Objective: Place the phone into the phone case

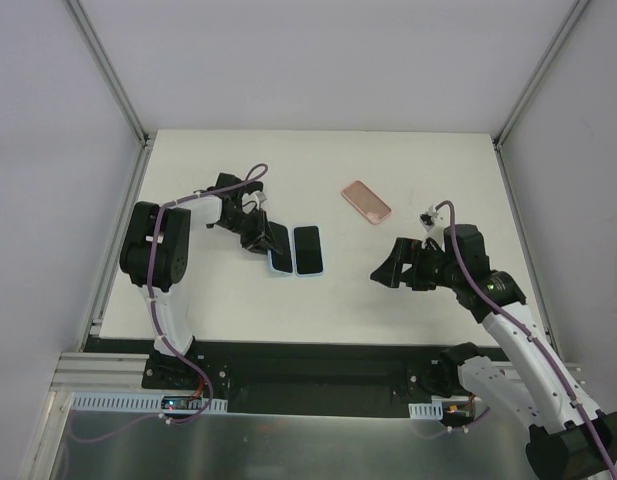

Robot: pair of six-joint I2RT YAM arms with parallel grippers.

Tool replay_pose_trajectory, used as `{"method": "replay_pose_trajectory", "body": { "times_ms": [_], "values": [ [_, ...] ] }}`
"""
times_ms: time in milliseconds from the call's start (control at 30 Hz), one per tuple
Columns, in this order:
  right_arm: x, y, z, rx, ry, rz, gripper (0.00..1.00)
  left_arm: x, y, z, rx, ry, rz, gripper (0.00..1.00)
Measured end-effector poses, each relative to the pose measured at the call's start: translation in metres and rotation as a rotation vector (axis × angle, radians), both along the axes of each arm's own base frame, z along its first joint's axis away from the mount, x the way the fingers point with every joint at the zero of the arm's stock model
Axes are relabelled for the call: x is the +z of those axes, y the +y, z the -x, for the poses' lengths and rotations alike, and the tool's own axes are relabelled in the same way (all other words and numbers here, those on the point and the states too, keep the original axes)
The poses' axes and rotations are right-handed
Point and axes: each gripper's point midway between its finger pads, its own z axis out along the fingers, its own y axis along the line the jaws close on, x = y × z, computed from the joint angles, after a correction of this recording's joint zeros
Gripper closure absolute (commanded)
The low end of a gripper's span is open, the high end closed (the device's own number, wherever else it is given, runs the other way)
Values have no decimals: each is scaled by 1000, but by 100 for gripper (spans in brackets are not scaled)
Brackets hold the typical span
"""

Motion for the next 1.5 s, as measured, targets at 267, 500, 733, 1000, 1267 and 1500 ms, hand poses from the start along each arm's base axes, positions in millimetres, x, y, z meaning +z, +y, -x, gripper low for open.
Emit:
{"method": "replay_pose_trajectory", "body": {
  "times_ms": [267, 500, 733, 1000, 1267, 1500],
  "values": [
    [0, 0, 0, 11, -8, 6, 4, -6, 10, 0, -18, 16, -89, 89],
    [3, -1, 0, 13, -22, 4, 4, -11, 18, 3, -26, 28, -149, 64],
    [1, -1, 2, 14, -10, 9, 4, -11, 30, 4, -29, 24, -234, 38],
    [1, -2, 3, 15, -12, 10, 4, 38, 56, -41, 18, -170, -430, 4],
    [13, -2, 2, 23, -36, 14, 4, 84, 85, -120, 95, -405, -637, 1],
    [16, -2, -2, 28, -35, 27, 4, 41, 92, -157, 32, -385, -711, 1]
  ]
}}
